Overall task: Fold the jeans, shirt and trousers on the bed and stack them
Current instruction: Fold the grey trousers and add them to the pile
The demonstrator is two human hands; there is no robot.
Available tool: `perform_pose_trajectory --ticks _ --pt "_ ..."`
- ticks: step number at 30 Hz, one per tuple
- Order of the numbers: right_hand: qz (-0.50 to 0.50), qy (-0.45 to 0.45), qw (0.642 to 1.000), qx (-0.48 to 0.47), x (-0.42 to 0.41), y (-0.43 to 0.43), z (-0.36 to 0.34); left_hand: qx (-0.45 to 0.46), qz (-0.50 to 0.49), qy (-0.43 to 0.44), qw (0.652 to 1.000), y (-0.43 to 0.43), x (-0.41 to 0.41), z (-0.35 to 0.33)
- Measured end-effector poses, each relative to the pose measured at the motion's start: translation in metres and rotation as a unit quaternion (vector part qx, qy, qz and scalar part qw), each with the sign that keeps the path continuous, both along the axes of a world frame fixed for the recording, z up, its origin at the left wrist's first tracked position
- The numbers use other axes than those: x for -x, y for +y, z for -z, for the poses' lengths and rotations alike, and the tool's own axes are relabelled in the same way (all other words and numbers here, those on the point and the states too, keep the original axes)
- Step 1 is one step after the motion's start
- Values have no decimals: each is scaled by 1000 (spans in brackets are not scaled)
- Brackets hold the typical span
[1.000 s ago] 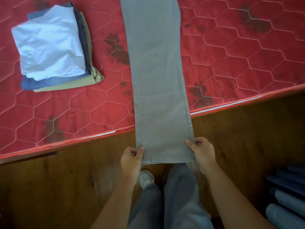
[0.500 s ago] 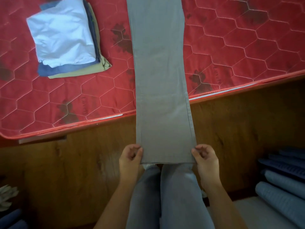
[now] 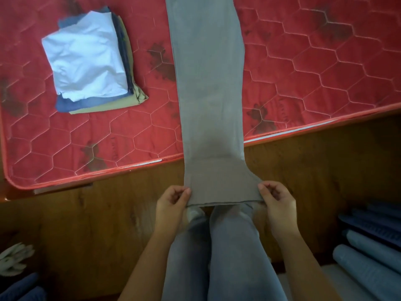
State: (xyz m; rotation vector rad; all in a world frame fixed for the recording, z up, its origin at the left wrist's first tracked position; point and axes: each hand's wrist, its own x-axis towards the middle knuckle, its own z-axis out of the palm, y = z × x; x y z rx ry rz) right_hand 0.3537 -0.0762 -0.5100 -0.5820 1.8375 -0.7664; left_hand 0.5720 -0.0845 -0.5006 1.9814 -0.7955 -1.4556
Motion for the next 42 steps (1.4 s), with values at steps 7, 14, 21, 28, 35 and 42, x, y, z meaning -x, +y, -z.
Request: perform_pose_trajectory --ticks 7,14,21,28,35,42 --pt "-97 -56 992 66 20 -109 -4 50 9 -10 999 -86 13 -12" --pt "-205 10 975 86 33 -201 30 82 -20 -114 990 -164 21 14" --pt "-169 87 977 98 10 -294 73 91 -26 -161 982 -262 -1 65" --pt "-127 83 983 103 -12 -414 113 108 -15 -56 992 -373 -15 114" --pt "-146 146 977 50 -15 -475 154 88 -3 -86 992 -442 -13 165" --pt "-333 386 828 232 -56 -393 173 287 295 -335 848 -374 -2 181"
